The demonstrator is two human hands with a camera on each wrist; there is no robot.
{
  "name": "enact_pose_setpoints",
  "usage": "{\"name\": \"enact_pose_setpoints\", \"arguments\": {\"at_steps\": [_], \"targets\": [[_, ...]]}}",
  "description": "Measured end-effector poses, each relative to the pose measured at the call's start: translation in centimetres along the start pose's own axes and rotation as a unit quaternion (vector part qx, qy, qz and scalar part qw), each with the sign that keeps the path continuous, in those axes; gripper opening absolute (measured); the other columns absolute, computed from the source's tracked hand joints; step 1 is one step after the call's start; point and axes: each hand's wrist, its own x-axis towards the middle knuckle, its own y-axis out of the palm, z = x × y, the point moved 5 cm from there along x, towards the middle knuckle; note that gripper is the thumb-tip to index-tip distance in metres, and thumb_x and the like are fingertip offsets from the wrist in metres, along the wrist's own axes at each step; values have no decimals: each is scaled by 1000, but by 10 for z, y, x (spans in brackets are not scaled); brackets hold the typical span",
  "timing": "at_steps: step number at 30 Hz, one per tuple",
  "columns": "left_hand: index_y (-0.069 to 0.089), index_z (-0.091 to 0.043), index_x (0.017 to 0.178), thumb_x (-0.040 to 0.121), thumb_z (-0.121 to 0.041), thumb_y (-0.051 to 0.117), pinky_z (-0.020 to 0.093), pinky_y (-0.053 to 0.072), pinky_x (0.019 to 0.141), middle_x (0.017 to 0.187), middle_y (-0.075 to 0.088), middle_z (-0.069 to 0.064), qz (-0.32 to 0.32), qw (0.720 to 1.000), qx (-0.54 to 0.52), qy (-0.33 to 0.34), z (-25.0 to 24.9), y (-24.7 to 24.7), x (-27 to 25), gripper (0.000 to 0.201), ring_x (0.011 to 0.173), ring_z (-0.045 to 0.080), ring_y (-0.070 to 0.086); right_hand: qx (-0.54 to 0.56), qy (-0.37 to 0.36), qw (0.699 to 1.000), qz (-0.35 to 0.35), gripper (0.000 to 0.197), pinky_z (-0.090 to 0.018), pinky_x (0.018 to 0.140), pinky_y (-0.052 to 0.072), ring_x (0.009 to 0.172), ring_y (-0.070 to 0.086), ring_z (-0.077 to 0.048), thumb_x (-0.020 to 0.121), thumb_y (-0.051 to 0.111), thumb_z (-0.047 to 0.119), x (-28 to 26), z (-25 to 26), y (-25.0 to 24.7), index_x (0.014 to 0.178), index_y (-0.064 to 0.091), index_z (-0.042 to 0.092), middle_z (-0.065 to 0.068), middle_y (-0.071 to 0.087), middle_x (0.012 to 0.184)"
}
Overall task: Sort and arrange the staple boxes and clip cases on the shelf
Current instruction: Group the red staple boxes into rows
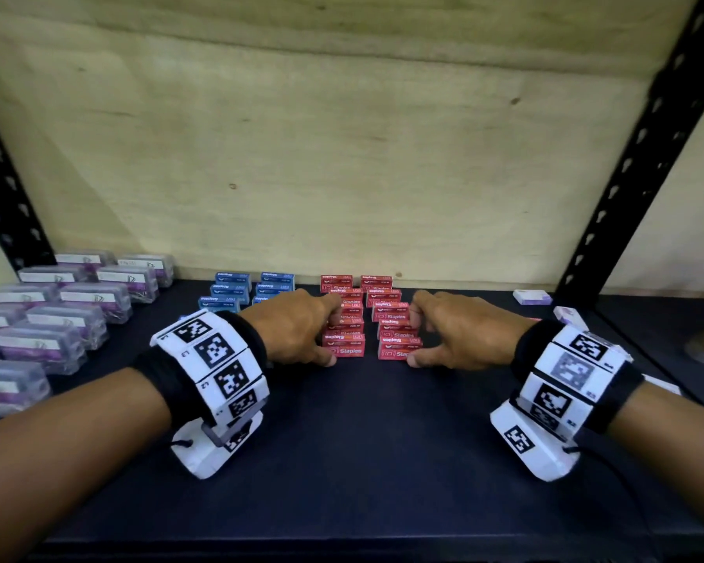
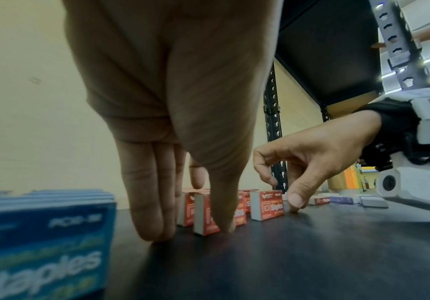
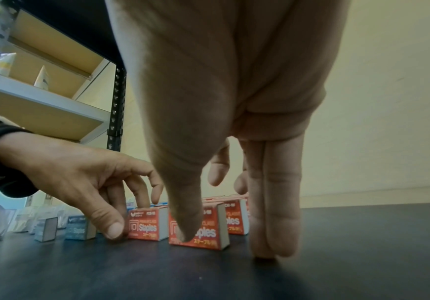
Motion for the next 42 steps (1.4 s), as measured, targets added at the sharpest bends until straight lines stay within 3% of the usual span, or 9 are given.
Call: {"name": "enact_pose_setpoints", "arguments": {"at_steps": [6, 10, 14, 21, 28, 31, 34, 39, 42], "targets": [[46, -28, 117, 75, -45, 78, 35, 53, 82, 102, 68, -8, -15, 1000, -3, 0, 0, -7, -6, 55, 87, 13, 64, 34, -16, 999, 26, 40, -36, 87, 53, 89, 65, -10, 82, 73, 49, -19, -7, -2, 110, 49, 34, 6, 52, 114], [46, -28, 119, 79, -47, 74, 28, 43, 74, 92, 58, -9, -56, 998, 29, 23, -21, -23, -4, 53, 84, 14, 55, 46, -5, 999, 20, 29, -33, 85, 55, 87, 69, -4, 84, 75, 41, -34, -27, -18, 106, 58, 31, 11, 62, 110], [49, -32, 118, 81, -59, 64, 31, 43, 74, 105, 61, -8, -61, 991, 104, 63, -58, -32, 4, 48, 91, 15, 56, 25, 42, 999, -10, 23, -28, 88, 52, 91, 64, -4, 85, 74, 39, -49, -67, -44, 104, 61, 33, 16, 64, 101], [60, -32, 114, 84, -61, 60, 32, 43, 75, 115, 60, -6, -17, 985, 129, 117, -126, -21, 44, 42, 101, 18, 57, -5, 130, 991, 28, 27, -24, 84, 47, 84, 61, -4, 87, 74, 27, -59, -137, -54, 112, 63, 28, 17, 62, 94], [58, -19, 123, 89, -54, 59, 35, 50, 86, 116, 61, 3, 27, 986, 76, 146, -184, 9, 88, 49, 104, 23, 58, -8, 140, 990, 20, 33, -22, 84, 43, 98, 59, -9, 89, 71, 24, -42, -167, -40, 121, 64, 24, 12, 63, 103], [56, -23, 125, 88, -53, 61, 32, 50, 80, 113, 61, 3, 38, 987, 62, 142, -194, 20, 99, 48, 99, 22, 60, 11, 131, 991, 24, 36, -25, 90, 48, 102, 63, -12, 85, 76, 23, -31, -173, -33, 120, 66, 23, 5, 68, 113], [57, -25, 125, 88, -56, 59, 32, 50, 79, 108, 63, 1, 44, 987, 71, 139, -196, 25, 108, 49, 93, 20, 59, 9, 133, 990, 42, 39, -28, 89, 49, 99, 63, -12, 82, 79, 27, -24, -176, -26, 119, 67, 22, 9, 67, 102], [50, -32, 137, 91, -61, 49, 38, 48, 95, 122, 62, 0, 55, 980, 116, 155, -202, 25, 119, 55, 110, 22, 56, 16, 131, 990, 48, 41, -31, 95, 50, 95, 64, -11, 84, 76, 31, -21, -182, -20, 124, 66, 24, 12, 64, 94], [56, -32, 129, 90, -59, 52, 39, 49, 93, 112, 63, -2, 63, 979, 118, 153, -206, 27, 122, 47, 103, 19, 56, 7, 125, 991, 38, 34, -29, 89, 50, 93, 63, -10, 84, 76, 33, -21, -182, -19, 117, 69, 26, 14, 64, 91]]}}
